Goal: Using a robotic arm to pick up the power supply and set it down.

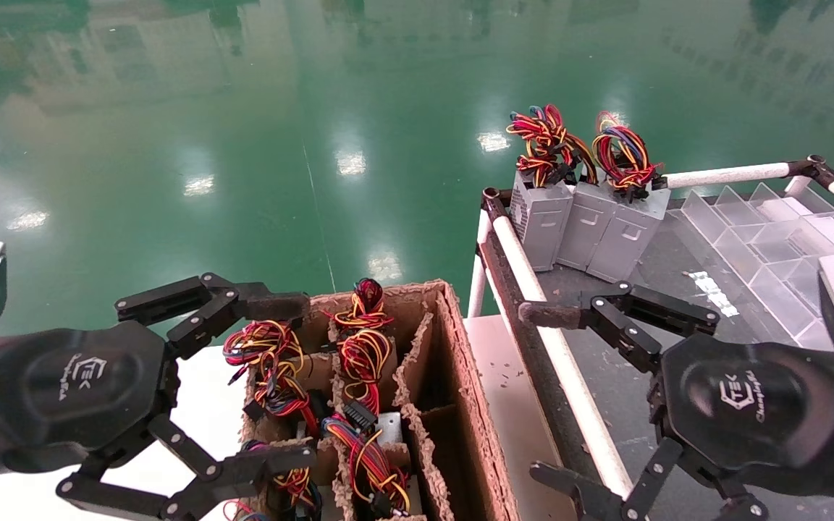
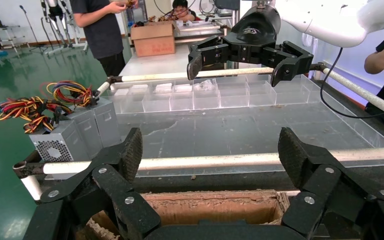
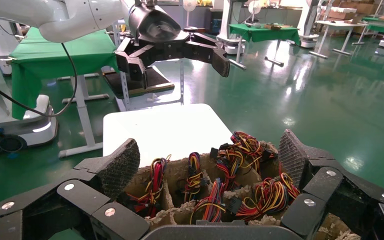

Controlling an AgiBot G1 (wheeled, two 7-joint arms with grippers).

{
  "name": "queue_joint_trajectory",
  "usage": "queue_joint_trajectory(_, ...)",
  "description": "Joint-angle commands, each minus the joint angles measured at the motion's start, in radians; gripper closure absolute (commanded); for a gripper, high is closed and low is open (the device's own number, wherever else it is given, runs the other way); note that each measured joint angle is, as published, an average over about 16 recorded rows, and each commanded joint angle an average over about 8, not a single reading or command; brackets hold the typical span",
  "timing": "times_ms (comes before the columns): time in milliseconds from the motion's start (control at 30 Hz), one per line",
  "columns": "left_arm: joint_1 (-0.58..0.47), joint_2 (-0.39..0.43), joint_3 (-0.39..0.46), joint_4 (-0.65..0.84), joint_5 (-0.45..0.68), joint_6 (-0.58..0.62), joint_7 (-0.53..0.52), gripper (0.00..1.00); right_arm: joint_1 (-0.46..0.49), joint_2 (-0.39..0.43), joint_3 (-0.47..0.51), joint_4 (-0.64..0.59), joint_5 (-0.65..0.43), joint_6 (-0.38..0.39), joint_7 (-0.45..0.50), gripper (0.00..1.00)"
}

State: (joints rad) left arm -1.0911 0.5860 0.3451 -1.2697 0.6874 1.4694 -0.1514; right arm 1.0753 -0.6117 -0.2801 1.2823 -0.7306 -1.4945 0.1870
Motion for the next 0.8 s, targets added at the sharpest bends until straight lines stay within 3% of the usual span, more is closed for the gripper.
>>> queue_joint_trajectory(33, 0.0, 0.0, 0.0, 0.0, 0.0, 0.0, 0.0, 1.0, 0.0, 0.0, 0.0, 0.0, 0.0, 0.0, 0.0, 0.0)
queue_joint_trajectory(800, 0.0, 0.0, 0.0, 0.0, 0.0, 0.0, 0.0, 1.0, 0.0, 0.0, 0.0, 0.0, 0.0, 0.0, 0.0, 0.0)
